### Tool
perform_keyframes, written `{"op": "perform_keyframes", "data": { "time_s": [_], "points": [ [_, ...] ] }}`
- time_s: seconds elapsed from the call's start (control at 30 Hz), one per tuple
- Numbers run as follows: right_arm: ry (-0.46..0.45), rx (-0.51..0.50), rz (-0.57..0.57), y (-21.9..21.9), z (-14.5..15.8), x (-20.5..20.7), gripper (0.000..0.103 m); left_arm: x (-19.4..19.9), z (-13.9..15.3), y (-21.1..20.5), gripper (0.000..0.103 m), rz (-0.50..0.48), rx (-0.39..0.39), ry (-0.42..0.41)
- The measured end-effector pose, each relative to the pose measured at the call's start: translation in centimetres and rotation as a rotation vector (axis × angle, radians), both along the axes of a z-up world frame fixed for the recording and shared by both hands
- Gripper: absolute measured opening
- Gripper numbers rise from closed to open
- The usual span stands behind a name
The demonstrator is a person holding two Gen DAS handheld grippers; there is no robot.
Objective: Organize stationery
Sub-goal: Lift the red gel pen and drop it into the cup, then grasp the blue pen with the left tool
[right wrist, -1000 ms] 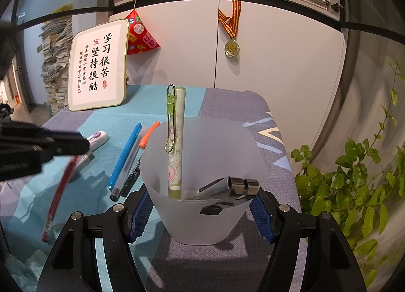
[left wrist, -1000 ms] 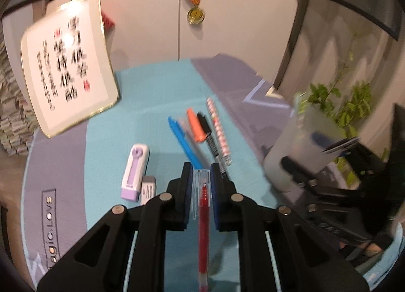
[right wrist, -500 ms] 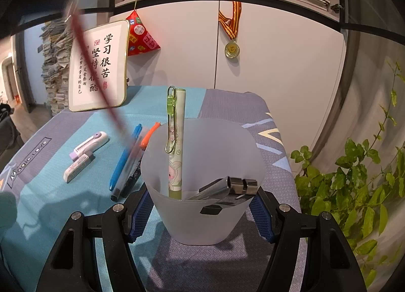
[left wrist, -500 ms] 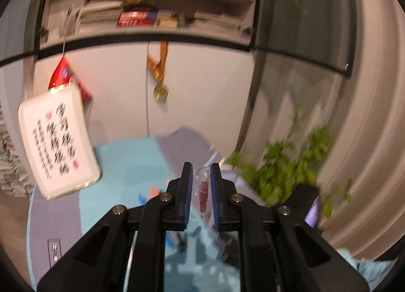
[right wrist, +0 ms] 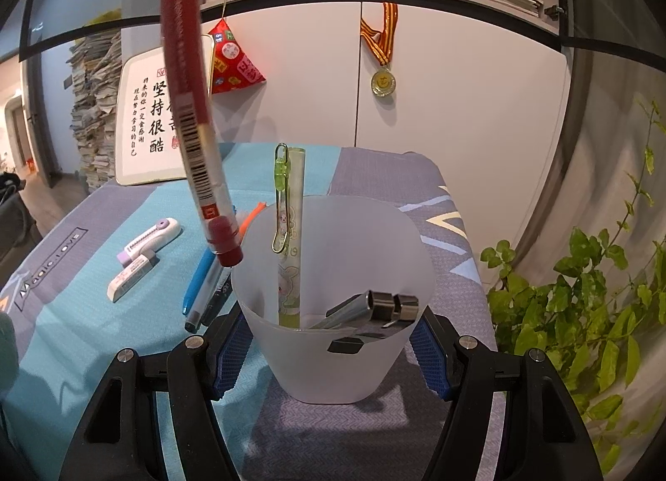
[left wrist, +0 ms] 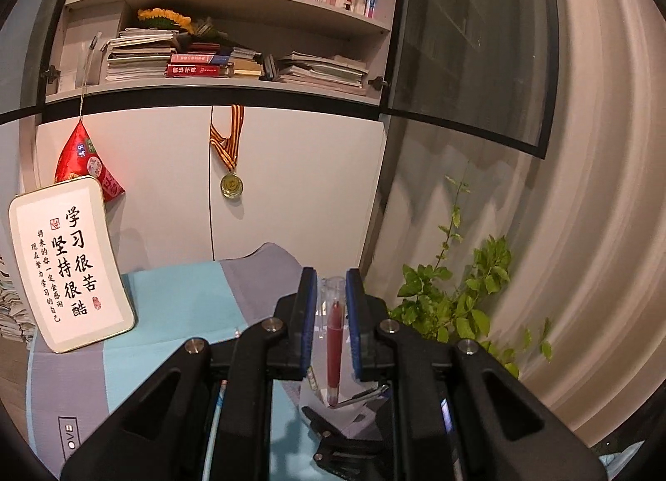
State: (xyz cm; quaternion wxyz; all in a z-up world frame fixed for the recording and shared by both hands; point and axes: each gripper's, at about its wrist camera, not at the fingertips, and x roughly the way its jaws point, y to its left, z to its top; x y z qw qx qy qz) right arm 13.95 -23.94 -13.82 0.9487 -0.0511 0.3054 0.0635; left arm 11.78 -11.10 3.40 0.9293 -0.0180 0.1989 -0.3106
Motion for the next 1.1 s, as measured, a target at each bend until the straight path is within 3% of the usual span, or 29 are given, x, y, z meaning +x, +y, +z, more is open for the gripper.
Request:
{"op": "perform_keyframes", "data": {
  "time_s": [0.13,0.5,0.67,0.8,0.93,1.1],
  "points": [
    [0.0,-0.002,0.0,0.0,0.0,0.0,0.07,0.8,-1.2,-0.5,0.012,0.002,0.011,0.028],
    [0.003,0.0,0.0,0.1,0.0,0.0,0.07,3.1,-5.5,-0.8,0.012,-0.031,0.062,0.215],
    [0.002,0.0,0.0,0.1,0.0,0.0,0.07,3.0,-5.5,-0.6,0.015,-0.029,0.077,0.211],
    [0.005,-0.002,0.0,0.1,-0.1,0.0,0.07,3.4,-5.2,1.1,0.029,0.033,0.058,0.204],
    [0.005,-0.003,-0.001,0.2,-0.1,-0.1,0.07,4.4,-6.1,2.7,0.029,0.127,0.084,0.229],
    [0.004,-0.007,-0.002,0.4,-0.1,-0.1,0.07,6.7,-10.4,4.0,0.027,0.224,0.148,0.363]
  ]
}}
